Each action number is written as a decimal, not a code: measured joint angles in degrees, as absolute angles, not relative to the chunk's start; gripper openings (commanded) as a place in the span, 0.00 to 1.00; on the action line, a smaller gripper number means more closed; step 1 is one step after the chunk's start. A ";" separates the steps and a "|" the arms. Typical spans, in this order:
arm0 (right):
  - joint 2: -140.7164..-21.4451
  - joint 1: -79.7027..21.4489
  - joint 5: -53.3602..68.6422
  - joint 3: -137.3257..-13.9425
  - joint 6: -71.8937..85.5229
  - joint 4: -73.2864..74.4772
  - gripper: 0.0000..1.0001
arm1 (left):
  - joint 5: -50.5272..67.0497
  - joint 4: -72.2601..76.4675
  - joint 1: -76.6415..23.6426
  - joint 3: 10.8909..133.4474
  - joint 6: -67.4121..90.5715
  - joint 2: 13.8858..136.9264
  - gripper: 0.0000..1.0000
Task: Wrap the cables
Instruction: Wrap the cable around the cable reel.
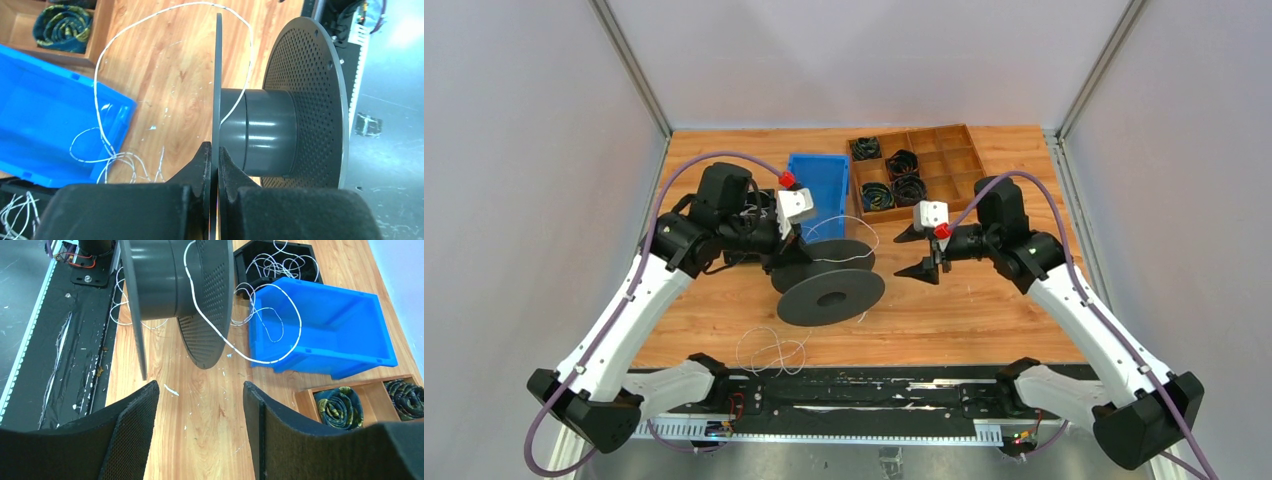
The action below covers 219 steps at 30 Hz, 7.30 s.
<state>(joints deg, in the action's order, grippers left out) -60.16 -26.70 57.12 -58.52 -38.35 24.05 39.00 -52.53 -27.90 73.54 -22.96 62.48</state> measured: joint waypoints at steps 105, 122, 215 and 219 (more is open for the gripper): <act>-80.82 -31.09 62.33 -61.80 -11.42 3.75 0.06 | 26.94 -18.61 -10.41 76.95 40.29 67.72 0.00; -83.81 -32.18 64.58 -58.96 -3.84 -4.67 0.05 | 26.76 -14.26 -6.74 75.40 49.06 67.79 0.00; -81.78 -38.72 29.39 -94.11 -6.61 24.86 0.01 | -5.67 -16.95 -37.60 74.13 -14.57 67.79 0.00; -81.36 -38.72 26.68 -93.78 -8.58 25.10 0.00 | -3.99 -17.78 -37.58 74.13 -14.55 67.77 0.00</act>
<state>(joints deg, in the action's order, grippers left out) -81.36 -38.72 26.68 -93.78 -8.58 25.10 -3.99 -17.78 -37.58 74.13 -14.55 67.77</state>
